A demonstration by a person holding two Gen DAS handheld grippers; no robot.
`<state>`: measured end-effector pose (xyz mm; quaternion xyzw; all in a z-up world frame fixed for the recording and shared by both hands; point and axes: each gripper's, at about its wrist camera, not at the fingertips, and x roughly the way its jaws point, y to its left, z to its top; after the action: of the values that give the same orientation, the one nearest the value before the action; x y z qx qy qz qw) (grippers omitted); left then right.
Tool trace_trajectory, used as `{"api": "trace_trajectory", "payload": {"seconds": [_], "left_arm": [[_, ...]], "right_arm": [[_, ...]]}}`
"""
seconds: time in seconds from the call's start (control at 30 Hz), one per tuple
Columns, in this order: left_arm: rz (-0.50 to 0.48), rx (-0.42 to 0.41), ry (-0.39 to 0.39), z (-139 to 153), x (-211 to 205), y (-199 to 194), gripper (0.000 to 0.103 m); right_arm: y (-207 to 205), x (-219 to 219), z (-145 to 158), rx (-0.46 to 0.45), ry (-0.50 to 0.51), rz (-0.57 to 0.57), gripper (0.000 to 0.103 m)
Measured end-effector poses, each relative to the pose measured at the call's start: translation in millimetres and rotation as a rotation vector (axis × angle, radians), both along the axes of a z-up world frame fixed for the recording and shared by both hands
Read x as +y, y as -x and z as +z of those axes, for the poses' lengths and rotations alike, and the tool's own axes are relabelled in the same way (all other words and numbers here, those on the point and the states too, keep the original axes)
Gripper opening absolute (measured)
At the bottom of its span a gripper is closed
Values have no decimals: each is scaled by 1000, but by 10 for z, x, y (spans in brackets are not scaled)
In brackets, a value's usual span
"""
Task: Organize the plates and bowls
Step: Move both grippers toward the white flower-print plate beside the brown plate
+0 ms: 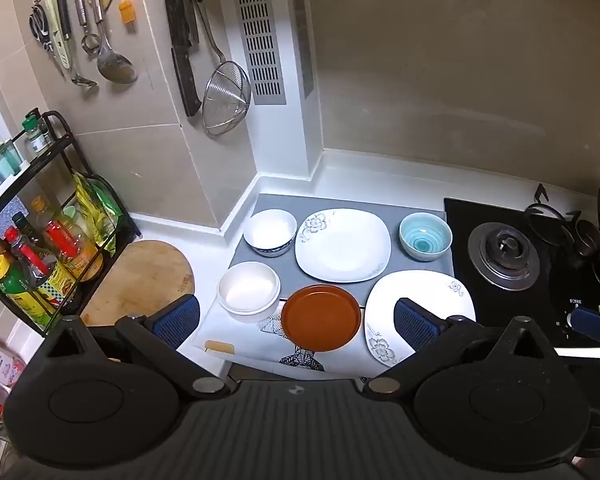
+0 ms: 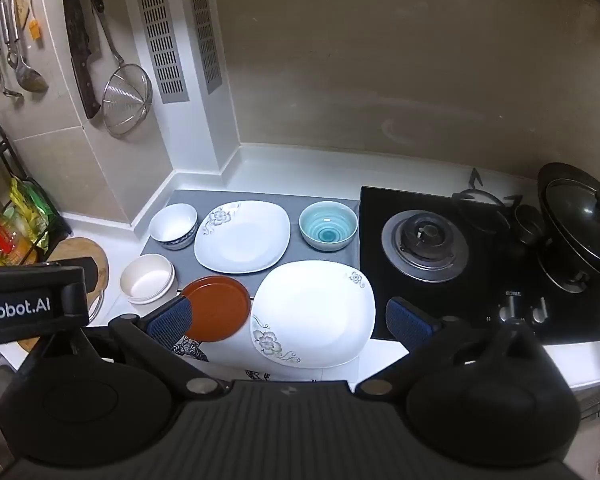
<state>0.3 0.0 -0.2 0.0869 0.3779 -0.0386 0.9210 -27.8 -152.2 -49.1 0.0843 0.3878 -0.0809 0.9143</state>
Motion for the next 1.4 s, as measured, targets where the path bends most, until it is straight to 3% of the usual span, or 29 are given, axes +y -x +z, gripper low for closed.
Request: {"api": "trace_trajectory", "payload": {"seconds": [0.27,0.37,0.87,1.0,1.27,1.4], "left_arm": [[-69,47,62,-28,187,-158,103],[-92,67,36,-112,189,-313,103],[-209,43,29,-160,385,-664,103],[-247,47,-3,-216,399,-748,103],[-250,69,3,-305,391,-877,103],[-223,84,-40,-335,328,-908,103]], "right_arm": [[-33,109,16,10,29,-56,103],[-145,168,12,49,41,-88,103],[-272,484,-19,28,59,-212,103],[-349,521,-82,54,29,-236,103],[-430,562,-165,62,51,-248,103],[-488,549,-217,94,48,-243,103]]}}
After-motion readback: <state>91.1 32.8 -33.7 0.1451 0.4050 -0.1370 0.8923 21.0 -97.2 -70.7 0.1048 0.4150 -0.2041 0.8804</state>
